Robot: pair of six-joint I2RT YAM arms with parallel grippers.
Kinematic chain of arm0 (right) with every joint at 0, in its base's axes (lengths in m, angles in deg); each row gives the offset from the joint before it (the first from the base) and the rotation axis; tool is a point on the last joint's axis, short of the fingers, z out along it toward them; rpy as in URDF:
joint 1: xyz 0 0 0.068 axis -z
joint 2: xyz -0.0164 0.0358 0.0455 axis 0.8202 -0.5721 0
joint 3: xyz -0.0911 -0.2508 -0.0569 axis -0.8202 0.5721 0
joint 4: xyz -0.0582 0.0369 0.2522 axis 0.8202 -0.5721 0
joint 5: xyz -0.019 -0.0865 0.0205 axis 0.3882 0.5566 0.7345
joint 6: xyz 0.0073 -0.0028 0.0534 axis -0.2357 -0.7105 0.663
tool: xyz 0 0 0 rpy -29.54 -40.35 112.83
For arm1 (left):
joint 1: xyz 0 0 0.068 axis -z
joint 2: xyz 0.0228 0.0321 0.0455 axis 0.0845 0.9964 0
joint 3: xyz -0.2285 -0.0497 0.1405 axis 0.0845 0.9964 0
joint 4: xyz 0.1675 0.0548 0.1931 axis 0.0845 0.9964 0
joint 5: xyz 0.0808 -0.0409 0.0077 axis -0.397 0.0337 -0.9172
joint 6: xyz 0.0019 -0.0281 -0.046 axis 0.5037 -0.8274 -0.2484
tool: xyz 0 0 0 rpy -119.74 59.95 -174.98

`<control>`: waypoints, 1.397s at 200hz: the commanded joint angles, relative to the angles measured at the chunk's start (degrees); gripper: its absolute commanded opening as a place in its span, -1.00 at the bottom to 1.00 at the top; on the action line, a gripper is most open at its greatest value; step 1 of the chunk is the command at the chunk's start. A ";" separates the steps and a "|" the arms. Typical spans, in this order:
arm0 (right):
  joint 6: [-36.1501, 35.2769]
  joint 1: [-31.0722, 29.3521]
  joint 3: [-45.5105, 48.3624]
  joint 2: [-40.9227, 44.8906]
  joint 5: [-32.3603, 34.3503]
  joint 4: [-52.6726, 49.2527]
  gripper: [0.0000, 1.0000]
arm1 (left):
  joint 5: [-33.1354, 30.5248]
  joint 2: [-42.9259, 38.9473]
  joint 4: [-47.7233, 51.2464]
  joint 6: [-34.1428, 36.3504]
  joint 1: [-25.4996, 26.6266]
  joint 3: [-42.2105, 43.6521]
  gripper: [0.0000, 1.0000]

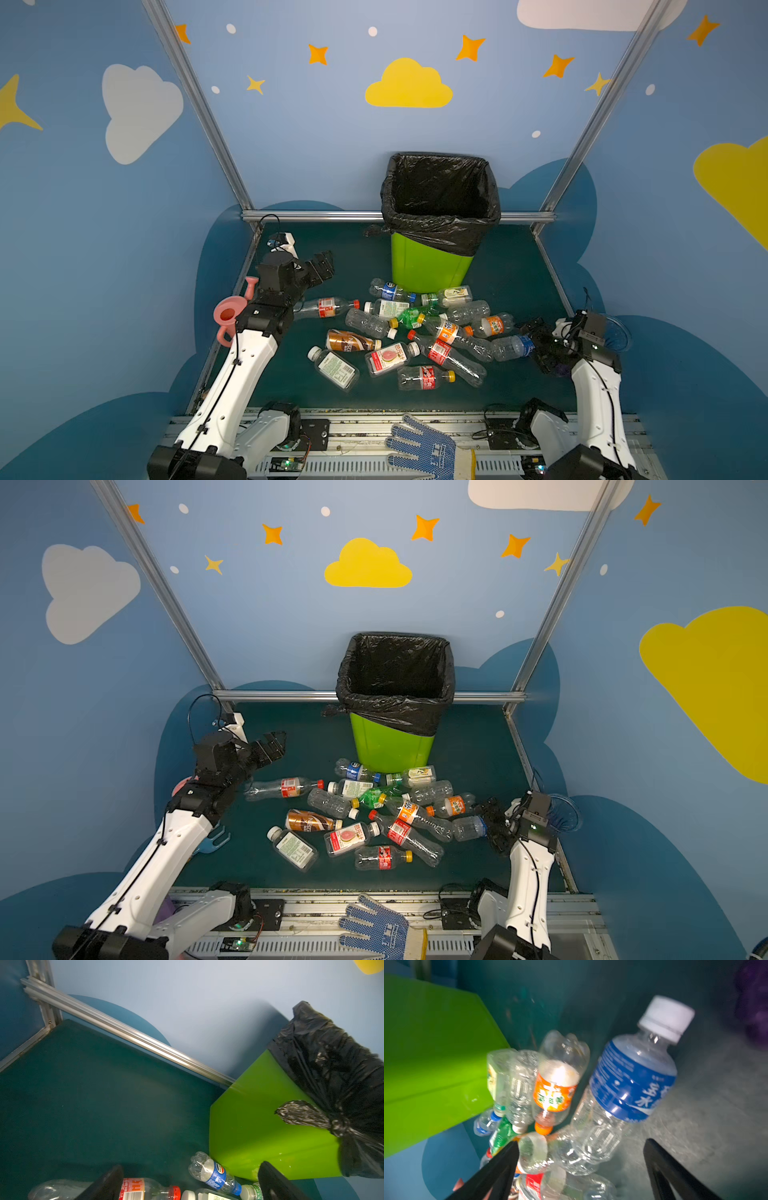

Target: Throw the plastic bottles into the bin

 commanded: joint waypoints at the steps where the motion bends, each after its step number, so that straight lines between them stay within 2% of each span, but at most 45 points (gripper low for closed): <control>1: 0.72 -0.87 1.97 -0.60 0.47 -1.70 0.80 | -2.48 -1.69 2.03 -0.31 -1.17 1.52 1.00; 48: 1.39 -2.14 5.31 -1.63 1.32 1.43 0.73 | -2.96 -4.25 2.71 -2.27 -2.41 4.83 1.00; 151: 1.09 -7.30 3.64 -15.26 6.26 9.82 0.65 | -3.23 -4.87 4.09 -2.70 -2.74 5.94 1.00; 203: 1.44 -8.92 4.01 -18.21 8.46 12.55 0.57 | -3.40 -4.90 4.56 -2.58 -2.94 6.01 1.00; 257: 2.25 -9.22 3.85 -19.60 8.58 14.99 0.25 | -2.97 -4.09 4.18 -2.96 -3.29 6.35 1.00; 279: 2.33 -9.31 3.35 -18.89 8.41 14.91 0.19 | -2.96 -4.17 4.23 -3.47 -3.38 6.71 1.00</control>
